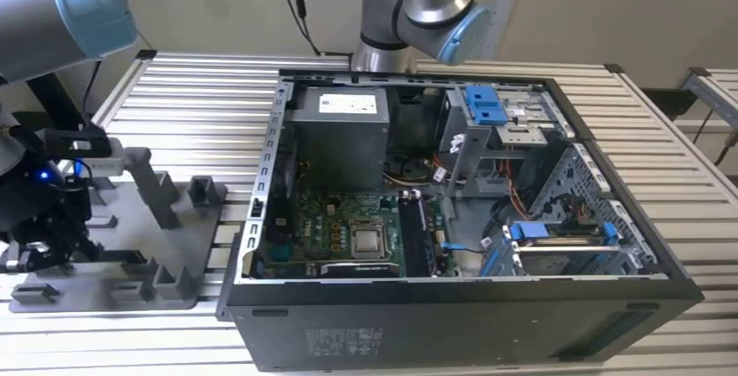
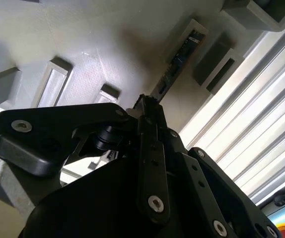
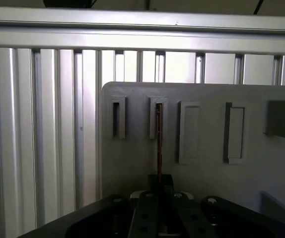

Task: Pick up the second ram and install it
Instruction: 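Pick up the second ram and move it above second insertion slot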

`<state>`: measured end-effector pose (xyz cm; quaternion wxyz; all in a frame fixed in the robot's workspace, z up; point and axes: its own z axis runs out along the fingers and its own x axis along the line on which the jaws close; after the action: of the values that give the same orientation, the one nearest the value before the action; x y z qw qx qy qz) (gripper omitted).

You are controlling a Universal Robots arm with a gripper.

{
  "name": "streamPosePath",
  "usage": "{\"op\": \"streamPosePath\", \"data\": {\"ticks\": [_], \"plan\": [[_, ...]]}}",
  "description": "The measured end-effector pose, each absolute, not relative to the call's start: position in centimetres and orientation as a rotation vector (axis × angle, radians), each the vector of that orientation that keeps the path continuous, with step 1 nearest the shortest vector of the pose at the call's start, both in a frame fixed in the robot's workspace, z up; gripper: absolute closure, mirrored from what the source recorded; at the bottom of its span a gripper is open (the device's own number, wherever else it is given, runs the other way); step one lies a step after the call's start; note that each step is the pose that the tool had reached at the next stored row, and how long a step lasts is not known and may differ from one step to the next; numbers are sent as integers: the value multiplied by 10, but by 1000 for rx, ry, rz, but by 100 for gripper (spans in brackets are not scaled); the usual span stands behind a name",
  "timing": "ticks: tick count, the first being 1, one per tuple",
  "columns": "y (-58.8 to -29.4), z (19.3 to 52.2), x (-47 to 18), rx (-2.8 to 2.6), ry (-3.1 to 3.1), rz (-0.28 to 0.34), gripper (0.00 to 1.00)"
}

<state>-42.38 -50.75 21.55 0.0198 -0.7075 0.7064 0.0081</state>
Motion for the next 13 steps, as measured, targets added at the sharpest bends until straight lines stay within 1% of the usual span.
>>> {"op": "streamPosePath", "data": {"ticks": [13], "plan": [[-508, 233, -424, -2195, 2192, 25, 86]]}}
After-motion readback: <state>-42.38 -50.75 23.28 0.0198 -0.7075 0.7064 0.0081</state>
